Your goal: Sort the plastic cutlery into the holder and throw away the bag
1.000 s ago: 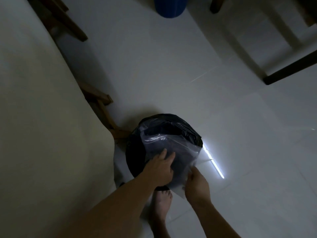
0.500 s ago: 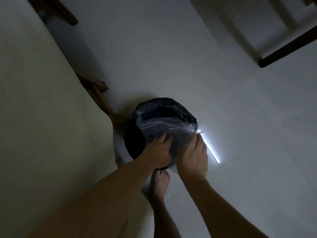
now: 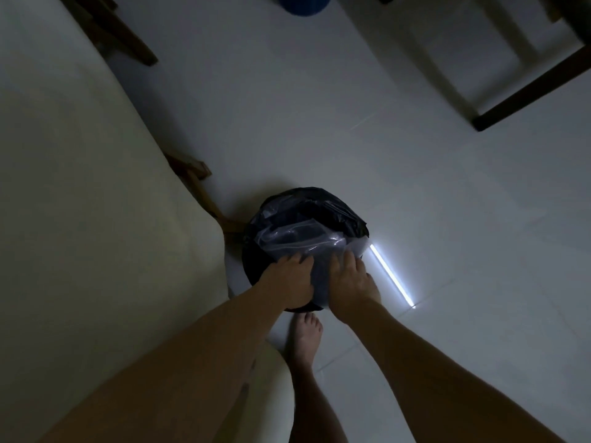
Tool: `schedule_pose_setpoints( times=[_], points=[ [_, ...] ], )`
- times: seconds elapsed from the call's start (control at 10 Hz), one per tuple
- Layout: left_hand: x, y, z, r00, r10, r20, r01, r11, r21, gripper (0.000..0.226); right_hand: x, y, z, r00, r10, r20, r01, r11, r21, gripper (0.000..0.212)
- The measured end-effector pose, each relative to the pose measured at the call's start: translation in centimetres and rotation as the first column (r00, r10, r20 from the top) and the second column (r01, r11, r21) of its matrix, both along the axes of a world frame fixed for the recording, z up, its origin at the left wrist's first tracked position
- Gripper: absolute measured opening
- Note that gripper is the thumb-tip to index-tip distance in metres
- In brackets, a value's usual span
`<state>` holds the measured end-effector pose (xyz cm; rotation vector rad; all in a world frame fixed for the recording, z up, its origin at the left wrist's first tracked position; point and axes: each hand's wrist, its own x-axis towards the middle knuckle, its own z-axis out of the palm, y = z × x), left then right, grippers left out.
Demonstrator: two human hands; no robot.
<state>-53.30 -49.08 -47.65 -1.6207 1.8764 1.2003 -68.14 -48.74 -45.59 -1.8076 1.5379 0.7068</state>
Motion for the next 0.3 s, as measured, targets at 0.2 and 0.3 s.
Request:
schedule_pose_setpoints(
  times=[0.2,0.3],
  points=[
    [1.1,-2.0,8.7,0.996,0.088,-0.014,-0.089,0.995,-0.054,0.038,1.1,-3.4,7.9,0.994,0.037,-0.105,-0.034,0.999,0.028,0.063],
    [2.3,-2.2,14.2,0.997,0.082,-0.015,-0.083,0.990,-0.118,0.033,2.3,-4.3,12.7,0.997,0.063,-0.050,-0.059,0.995,0.076,0.058]
  ],
)
